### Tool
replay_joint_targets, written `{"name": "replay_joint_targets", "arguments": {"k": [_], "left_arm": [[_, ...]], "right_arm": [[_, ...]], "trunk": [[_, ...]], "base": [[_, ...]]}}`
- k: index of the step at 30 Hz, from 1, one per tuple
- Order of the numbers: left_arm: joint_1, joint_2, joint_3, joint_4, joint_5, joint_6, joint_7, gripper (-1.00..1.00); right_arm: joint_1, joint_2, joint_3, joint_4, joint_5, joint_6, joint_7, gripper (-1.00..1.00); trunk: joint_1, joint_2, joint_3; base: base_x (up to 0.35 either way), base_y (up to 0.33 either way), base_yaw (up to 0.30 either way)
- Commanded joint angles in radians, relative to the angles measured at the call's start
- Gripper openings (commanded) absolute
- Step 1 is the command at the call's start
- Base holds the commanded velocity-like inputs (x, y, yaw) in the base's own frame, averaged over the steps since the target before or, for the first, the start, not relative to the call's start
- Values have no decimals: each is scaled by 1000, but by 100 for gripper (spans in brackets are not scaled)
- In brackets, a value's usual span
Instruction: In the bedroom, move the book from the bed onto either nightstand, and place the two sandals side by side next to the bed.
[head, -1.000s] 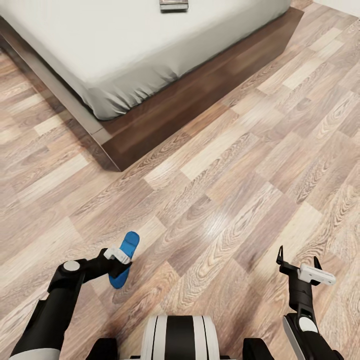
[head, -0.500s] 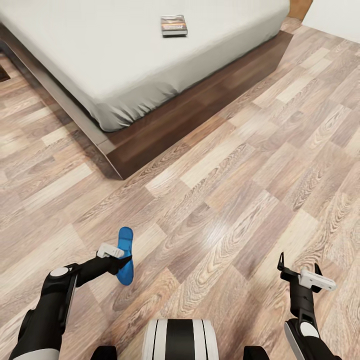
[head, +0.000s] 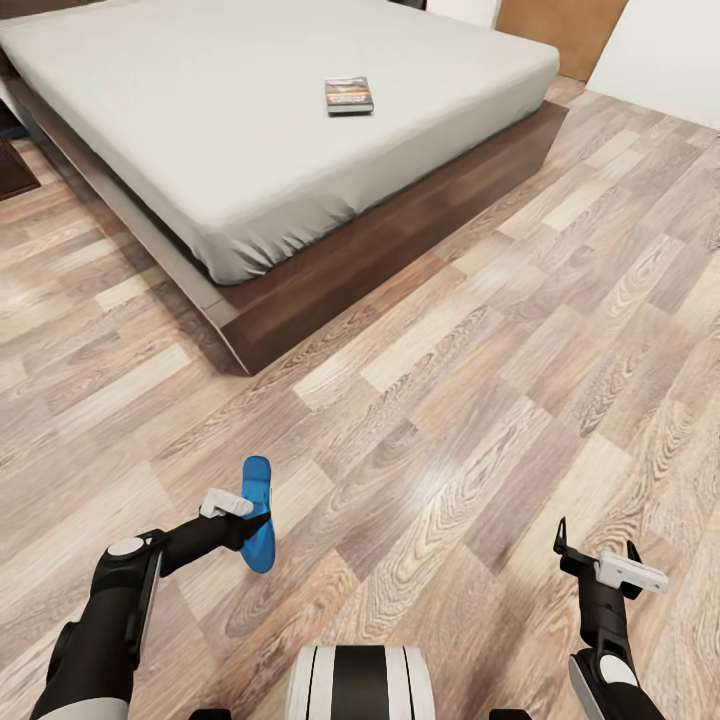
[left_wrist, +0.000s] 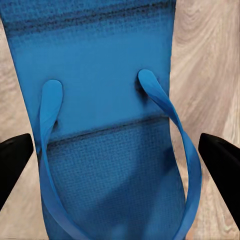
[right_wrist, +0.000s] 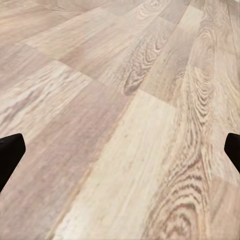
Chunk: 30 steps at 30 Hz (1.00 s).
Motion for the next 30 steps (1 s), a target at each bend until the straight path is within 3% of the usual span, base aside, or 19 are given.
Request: {"name": "replay_joint_targets", "arguments": {"k": [1,3,7,30], "left_arm": [[-1,-1,22,-1,-5,8,-7,-100],[-1,-1,56,-1,-6,8,-7,-100],[-1,-1,78,-1,-6,8,-6,-100],[-1,-1,82,0,-6,7,11,-100]], "right_arm": [[0,0,1,1,-1,-3,-3,100],[0,0,1,2,0,-3,-3,100],[0,0,1,3,-1,-3,-3,100],[0,1,1,54,1,-4,-2,100]], "trunk": [[-1,0,3],[-1,0,11],[-3,1,27],[-14,7,116]], "base": [[0,0,0],[0,0,0],[0,0,0],[0,0,0]]}}
